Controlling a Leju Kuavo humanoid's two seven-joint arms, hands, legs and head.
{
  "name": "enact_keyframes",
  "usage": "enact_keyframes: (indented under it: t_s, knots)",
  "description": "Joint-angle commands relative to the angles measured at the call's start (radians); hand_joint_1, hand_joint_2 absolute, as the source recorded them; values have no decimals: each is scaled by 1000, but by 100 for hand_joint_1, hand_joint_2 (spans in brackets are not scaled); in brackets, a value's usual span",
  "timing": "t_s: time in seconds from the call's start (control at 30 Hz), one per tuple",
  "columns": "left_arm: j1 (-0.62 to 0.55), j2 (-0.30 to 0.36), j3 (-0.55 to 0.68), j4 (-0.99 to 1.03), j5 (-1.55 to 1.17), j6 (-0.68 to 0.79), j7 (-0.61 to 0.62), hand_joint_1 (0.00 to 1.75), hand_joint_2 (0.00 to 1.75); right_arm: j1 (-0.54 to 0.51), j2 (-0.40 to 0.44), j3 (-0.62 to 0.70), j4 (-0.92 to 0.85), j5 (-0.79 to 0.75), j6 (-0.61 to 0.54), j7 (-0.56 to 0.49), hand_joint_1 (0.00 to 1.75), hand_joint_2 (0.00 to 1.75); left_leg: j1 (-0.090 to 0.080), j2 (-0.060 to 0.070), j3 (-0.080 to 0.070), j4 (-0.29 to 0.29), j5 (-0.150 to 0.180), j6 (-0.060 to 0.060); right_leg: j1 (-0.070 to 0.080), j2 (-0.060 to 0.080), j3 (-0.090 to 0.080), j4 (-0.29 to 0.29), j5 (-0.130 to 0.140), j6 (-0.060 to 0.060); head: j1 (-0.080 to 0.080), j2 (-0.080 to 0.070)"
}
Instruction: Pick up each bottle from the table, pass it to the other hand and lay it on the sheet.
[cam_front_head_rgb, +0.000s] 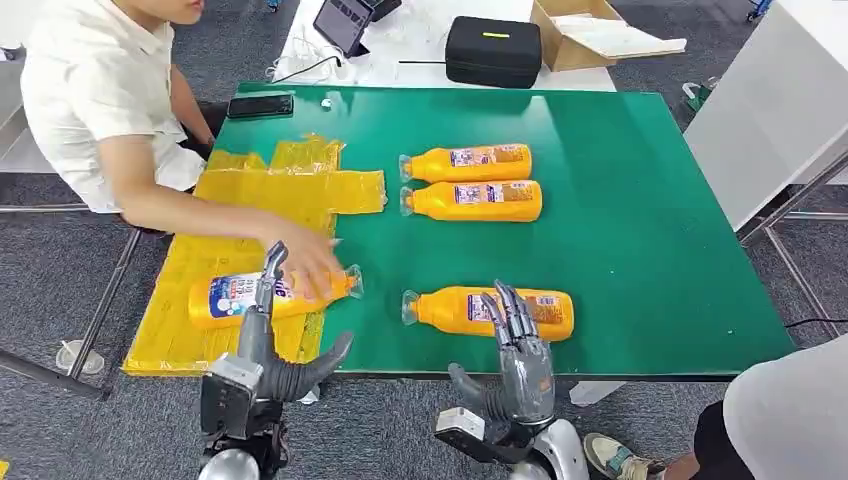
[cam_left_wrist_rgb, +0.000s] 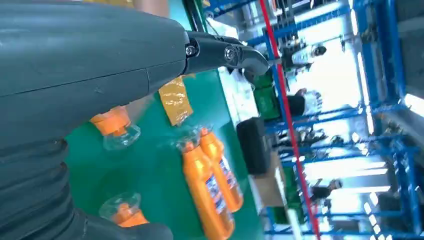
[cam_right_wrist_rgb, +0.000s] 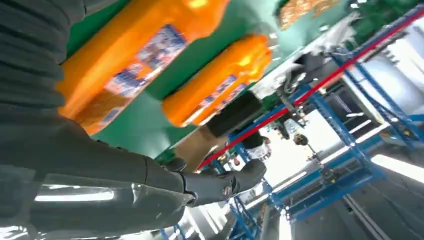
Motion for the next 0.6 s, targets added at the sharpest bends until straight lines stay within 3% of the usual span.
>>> enact_keyframes:
  t_s: [0.03, 0.17, 0.2, 0.43, 0.47, 0.6]
  knots:
    - [-8, 1, -34, -30, 33, 30, -8, 0, 175, -20, 9, -140, 59, 197, -3, 1, 0, 175, 0, 0, 3, 0, -1, 1, 0, -2, 3, 0, -1, -1, 0, 0]
    - [-8, -8, -22, -28, 64, 40, -6, 0, 175, -23, 0, -182, 64, 261, -3, 26, 0, 175, -1, 0, 8, -1, -2, 2, 0, -2, 8, -1, -3, -2, 0, 0]
    - [-6, -12, -19, -29, 103, 24, 14, 0, 175, -25, -17, -200, 86, 344, -3, 102, 0, 175, -1, 0, 5, -1, -1, 1, 0, -1, 5, -1, -1, -1, 0, 0]
    - [-6, -12, -20, -29, 104, 24, 15, 0, 175, -25, -25, -199, 87, 337, -3, 103, 0, 175, -1, 0, 6, -1, -2, 1, 0, -1, 7, -1, -2, -2, 0, 0]
    - [-4, -14, -21, -24, 116, 25, 36, 0, 175, -23, -40, -199, 90, 387, -3, 148, 0, 175, 0, 1, 4, -1, -1, 1, 0, -1, 5, -1, -1, -1, 0, 0]
    - [-15, -19, -26, 22, 22, 127, 58, 0, 175, -41, -74, -235, 117, 430, -3, 207, 0, 175, -1, 0, 7, -1, -1, 1, 0, -2, 7, -1, -2, -1, 0, 0]
